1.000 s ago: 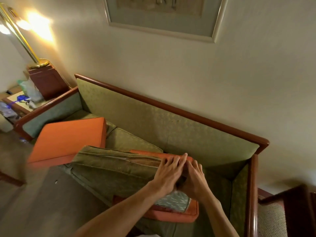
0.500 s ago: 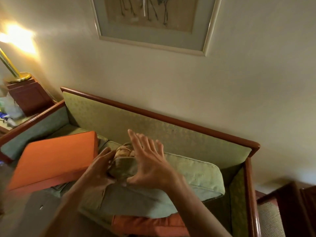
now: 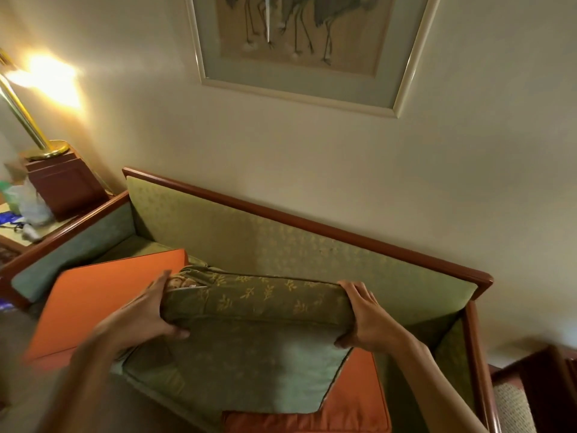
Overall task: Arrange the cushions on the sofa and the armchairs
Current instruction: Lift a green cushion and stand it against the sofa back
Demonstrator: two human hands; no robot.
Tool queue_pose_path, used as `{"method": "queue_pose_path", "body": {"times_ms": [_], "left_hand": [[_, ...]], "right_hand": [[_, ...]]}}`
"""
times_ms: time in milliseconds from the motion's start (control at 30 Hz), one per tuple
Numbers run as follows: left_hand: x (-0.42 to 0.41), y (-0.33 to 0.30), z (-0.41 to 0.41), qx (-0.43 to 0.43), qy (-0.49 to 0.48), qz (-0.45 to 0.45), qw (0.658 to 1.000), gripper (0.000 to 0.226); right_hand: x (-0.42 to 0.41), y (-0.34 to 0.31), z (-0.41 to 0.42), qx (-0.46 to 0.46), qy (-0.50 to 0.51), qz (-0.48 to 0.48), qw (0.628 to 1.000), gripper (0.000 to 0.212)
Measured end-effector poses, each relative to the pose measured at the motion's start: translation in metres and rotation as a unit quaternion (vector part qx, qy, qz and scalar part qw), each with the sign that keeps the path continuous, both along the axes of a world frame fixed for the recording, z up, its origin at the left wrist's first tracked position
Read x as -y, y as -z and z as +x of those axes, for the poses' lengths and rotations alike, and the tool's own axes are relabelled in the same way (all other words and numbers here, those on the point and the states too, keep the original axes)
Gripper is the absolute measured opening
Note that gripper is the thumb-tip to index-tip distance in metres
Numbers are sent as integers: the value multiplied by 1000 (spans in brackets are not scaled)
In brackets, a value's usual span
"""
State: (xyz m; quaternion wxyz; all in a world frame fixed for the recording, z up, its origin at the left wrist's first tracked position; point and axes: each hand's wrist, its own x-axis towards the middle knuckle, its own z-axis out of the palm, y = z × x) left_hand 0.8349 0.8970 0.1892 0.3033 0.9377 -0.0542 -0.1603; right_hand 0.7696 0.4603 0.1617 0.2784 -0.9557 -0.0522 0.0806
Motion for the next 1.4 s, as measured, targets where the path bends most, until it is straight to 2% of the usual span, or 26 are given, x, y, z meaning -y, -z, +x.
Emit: {"method": "queue_pose_path", "body": {"times_ms": [67, 133, 233, 300, 367, 433, 500, 600, 700, 800, 867, 933, 1033, 1100, 1200, 1300, 1400], "left_hand": [[31, -14, -2, 69, -17, 118, 990, 151], [86, -25, -18, 124, 50, 197, 971, 143], [186, -13, -48, 160, 213, 175, 948, 141], [237, 9, -64, 181, 277, 179, 927, 139], [262, 19, -74, 231, 278, 184, 914, 135], [269, 17, -74, 257, 273, 158, 914, 128], [266, 5, -66, 275, 267, 114, 917, 122], [248, -29, -47, 286, 269, 39, 919, 134], [203, -63, -29, 265, 269, -45, 925, 137], [157, -61, -17, 233, 245, -125, 933, 117], [141, -36, -17, 173, 188, -139, 957, 100], [134, -1, -21, 107, 148, -124, 975, 91], [122, 55, -15, 21, 134, -109, 985, 76], [104, 86, -9, -11, 106, -86, 991, 87], [78, 122, -6, -41, 61, -59, 996, 103], [80, 121, 4, -85, 65, -27, 994, 116], [91, 109, 30, -188, 88, 48, 977, 147]], "right_hand": [[-1, 6, -5, 8, 7, 25, 1000, 114], [-5, 12, -12, 22, 20, 41, 999, 111], [-14, 20, -25, 48, 41, 55, 997, 111], [-18, 28, -38, 46, 78, 82, 993, 117], [-18, 34, -52, 65, 133, 129, 981, 113], [-13, 33, -59, 84, 160, 174, 968, 96], [-9, 18, -56, 92, 155, 184, 966, 85], [-17, -34, -44, 125, 119, 151, 973, 88], [-47, -96, -36, 162, 51, 88, 982, 105], [-87, -114, -24, 200, 7, 94, 975, 118], [-114, -89, -9, 181, -9, 84, 980, 119], [-129, -40, 5, 113, -21, 52, 992, 122], [-117, 47, 11, 8, -19, -46, 999, 119], [-95, 84, 2, -4, -20, -103, 994, 114], [-54, 103, -12, -12, -16, -142, 990, 118], [-5, 105, -19, -36, 13, -182, 983, 126], [41, 108, -24, -61, 47, -197, 977, 135]]}}
